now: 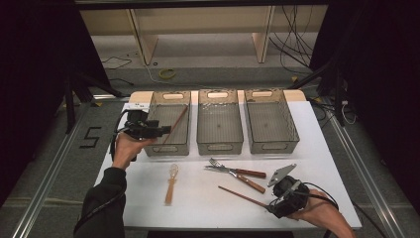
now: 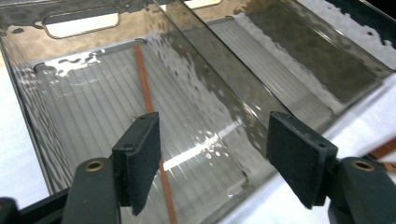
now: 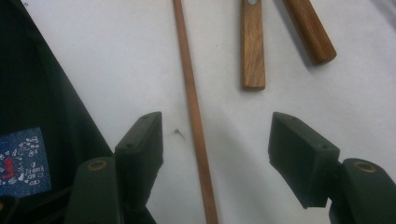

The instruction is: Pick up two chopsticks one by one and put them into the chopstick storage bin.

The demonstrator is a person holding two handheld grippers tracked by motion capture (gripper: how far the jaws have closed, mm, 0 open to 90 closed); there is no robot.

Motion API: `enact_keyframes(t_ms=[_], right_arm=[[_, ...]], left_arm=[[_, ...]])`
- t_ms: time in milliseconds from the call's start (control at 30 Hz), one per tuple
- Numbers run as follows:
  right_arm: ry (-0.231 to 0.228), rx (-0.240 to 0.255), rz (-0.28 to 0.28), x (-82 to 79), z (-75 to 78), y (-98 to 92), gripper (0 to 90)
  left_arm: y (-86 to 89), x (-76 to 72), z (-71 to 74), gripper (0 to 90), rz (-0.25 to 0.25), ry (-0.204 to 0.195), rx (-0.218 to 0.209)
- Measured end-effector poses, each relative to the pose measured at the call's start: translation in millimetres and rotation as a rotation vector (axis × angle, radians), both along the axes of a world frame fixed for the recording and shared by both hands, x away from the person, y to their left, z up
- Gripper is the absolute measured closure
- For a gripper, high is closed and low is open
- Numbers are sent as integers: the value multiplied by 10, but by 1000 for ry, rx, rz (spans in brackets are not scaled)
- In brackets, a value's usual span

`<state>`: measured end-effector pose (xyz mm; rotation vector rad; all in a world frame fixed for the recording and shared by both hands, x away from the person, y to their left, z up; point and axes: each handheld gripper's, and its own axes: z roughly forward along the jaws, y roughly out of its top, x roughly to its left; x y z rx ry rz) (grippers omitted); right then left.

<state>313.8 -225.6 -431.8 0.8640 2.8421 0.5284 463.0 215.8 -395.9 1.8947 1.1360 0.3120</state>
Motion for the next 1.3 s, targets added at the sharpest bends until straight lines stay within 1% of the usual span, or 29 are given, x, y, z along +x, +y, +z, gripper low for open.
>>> enact_keyframes(t_ms=[100,167,233,267,333,400,467,533,567,600,667,733,800,833,900,1033,1133,1200,1233,1300], right_arm=[[9,-5,3,-7,3,9,368],[11,-6,4,-9,5,10,375],[13,-6,7,-8,6,8,383],[15,-7,7,-7,3,9,387],[20,-8,7,-4,-2,7,409],[24,-14,17,-16,4,3,430],[26,-16,21,-19,8,1,435],[30,-20,22,-20,10,5,444],[41,-32,24,-21,-5,17,458],[41,-32,24,-21,-5,17,458],[50,-56,26,-23,-28,31,470],[55,-70,30,-26,-54,43,490],[56,-82,38,-24,-70,43,517],[50,-85,41,-21,-78,38,535],[60,-95,39,-22,-88,39,557],[69,-106,52,-22,-107,39,600],[80,-120,49,-24,-123,42,623],[83,-124,50,-20,-139,42,642],[83,-128,59,-16,-145,38,650],[89,-133,57,-18,-149,35,664]], left_arm=[[9,-109,34,311,-4,-25,-31],[6,-185,42,289,-20,-41,-31],[-17,-236,52,275,-33,-40,-26],[-31,-265,61,261,-39,-47,-25],[-72,-321,74,254,-70,-58,-21],[-114,-367,74,242,-87,-68,-10],[-153,-415,62,237,-115,-77,-9],[-184,-458,43,224,-145,-75,-37],[-207,-479,33,219,-159,-69,-53],[-232,-502,25,219,-172,-69,-57],[-281,-556,6,211,-190,-81,-65],[-320,-606,-22,201,-214,-82,-80],[-354,-645,-44,191,-235,-79,-85],[-369,-663,-55,189,-240,-78,-91],[-396,-693,-80,189,-252,-76,-95],[-459,-761,-113,186,-267,-84,-89],[-501,-805,-139,190,-275,-91,-90],[-534,-831,-168,189,-288,-89,-74],[-551,-844,-182,187,-289,-91,-70],[-570,-870,-199,185,-296,-99,-62]])
